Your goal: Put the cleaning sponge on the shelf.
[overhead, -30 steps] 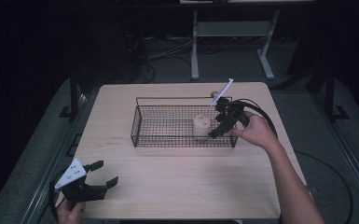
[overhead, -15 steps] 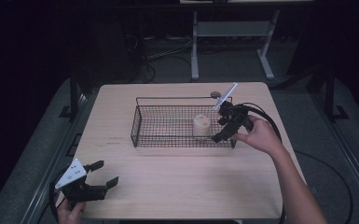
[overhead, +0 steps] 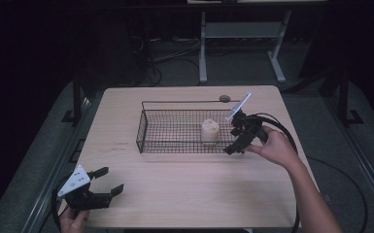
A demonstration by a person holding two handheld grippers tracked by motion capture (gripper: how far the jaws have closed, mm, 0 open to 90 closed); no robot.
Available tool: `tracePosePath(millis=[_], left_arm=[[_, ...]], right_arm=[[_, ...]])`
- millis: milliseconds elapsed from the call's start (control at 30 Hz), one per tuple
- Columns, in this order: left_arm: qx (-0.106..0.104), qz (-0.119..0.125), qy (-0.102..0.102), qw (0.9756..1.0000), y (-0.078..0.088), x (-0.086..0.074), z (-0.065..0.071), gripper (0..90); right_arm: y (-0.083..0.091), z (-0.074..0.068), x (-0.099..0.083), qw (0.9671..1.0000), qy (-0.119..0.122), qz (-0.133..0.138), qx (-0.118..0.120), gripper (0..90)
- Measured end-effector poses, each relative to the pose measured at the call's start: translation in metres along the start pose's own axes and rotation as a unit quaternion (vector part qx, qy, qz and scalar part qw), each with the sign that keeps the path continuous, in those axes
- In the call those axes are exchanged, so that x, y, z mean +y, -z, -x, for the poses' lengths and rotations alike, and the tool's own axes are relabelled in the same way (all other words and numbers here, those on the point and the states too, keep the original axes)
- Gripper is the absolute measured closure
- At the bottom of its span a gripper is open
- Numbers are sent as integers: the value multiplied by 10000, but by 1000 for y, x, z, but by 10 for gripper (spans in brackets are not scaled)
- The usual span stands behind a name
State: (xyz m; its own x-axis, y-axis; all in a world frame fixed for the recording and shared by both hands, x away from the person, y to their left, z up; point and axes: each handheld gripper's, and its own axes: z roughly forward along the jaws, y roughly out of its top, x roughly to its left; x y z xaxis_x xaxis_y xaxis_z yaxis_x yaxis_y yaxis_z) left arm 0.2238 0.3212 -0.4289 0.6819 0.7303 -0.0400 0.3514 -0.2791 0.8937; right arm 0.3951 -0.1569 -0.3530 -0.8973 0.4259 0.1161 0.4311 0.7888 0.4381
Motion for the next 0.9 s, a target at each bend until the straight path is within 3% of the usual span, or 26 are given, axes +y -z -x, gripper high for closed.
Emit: tracePosePath(millis=[367,900], left_arm=[[-4,9,-1,10000,0,0,0,141],[-2,-4,-7,10000,0,0,1,141]], right_arm=[[0,-7,-1,10000,45,-59,49,166],[-11,-13,-21,9999,-28,-30,94,166]])
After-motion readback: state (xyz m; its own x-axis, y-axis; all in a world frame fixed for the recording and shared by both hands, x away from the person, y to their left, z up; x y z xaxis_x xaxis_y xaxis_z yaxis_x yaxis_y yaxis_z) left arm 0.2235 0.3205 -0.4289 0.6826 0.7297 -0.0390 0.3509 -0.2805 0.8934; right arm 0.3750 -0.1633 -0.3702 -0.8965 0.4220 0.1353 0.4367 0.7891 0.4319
